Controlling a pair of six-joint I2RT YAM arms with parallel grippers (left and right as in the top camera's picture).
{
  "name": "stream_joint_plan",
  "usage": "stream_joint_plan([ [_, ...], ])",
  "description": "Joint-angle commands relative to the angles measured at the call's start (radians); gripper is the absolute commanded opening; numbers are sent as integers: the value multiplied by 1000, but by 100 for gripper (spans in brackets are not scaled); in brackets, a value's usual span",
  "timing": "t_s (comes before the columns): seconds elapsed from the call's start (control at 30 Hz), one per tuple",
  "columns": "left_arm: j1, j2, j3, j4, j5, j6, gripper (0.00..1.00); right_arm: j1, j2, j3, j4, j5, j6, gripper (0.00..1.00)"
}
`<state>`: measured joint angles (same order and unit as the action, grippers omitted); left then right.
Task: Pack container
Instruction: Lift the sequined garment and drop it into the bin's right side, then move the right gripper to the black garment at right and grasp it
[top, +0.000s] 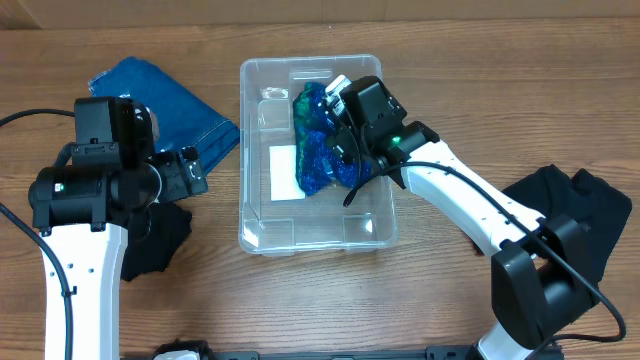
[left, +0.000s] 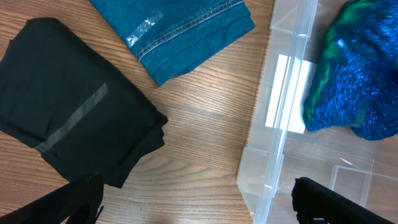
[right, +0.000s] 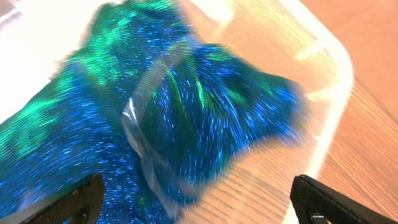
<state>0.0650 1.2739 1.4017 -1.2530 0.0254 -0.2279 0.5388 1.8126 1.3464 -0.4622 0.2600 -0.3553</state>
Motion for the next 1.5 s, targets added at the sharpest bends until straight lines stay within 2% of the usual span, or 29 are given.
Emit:
stream_joint_plan([
  [0.0,-8,2,24,1,-6,22,100,7,-138,31,1,125,71,100],
  [0.13,-8,2,24,1,-6,23,100,-60,-354,31,-61,200,383,100],
  [0.23,-8,2,24,1,-7,22,100,-239,-452,30,-249,173,695,100],
  [0.4,-8,2,24,3,-6,23,100,-649,-457,-10,-610,-81,980,100],
  [0.5,-8,2,24,6,-6,22,100,-843,-457,-103,-650,-174,982,100],
  [0.6,-8,2,24,9,-6,23,100,-944,-456,-234,-597,-204,954,100],
  [0.73,-8,2,24,8,-6,23,100,-967,-455,-436,-505,-230,986,100],
  [0.93,-8,2,24,8,-6,23,100,-967,-455,-694,-183,-240,989,100],
  [1.03,-8,2,24,8,-6,22,100,-967,-455,-756,-20,-288,976,99],
  [1.07,-8,2,24,9,-6,22,100,-967,-453,-764,4,-312,977,91],
  [1.1,-8,2,24,8,-6,22,100,-966,-453,-764,13,-336,976,61],
  [1.13,-8,2,24,8,-6,22,100,-966,-453,-764,21,-367,977,40],
  [1.2,-8,2,24,8,-6,22,100,-966,-453,-764,25,-403,976,4],
  [1.33,-8,2,24,8,-6,22,100,-966,-461,-732,27,-521,852,4],
  [1.47,-8,2,24,8,-6,23,100,-922,-532,-494,-71,-678,730,4],
])
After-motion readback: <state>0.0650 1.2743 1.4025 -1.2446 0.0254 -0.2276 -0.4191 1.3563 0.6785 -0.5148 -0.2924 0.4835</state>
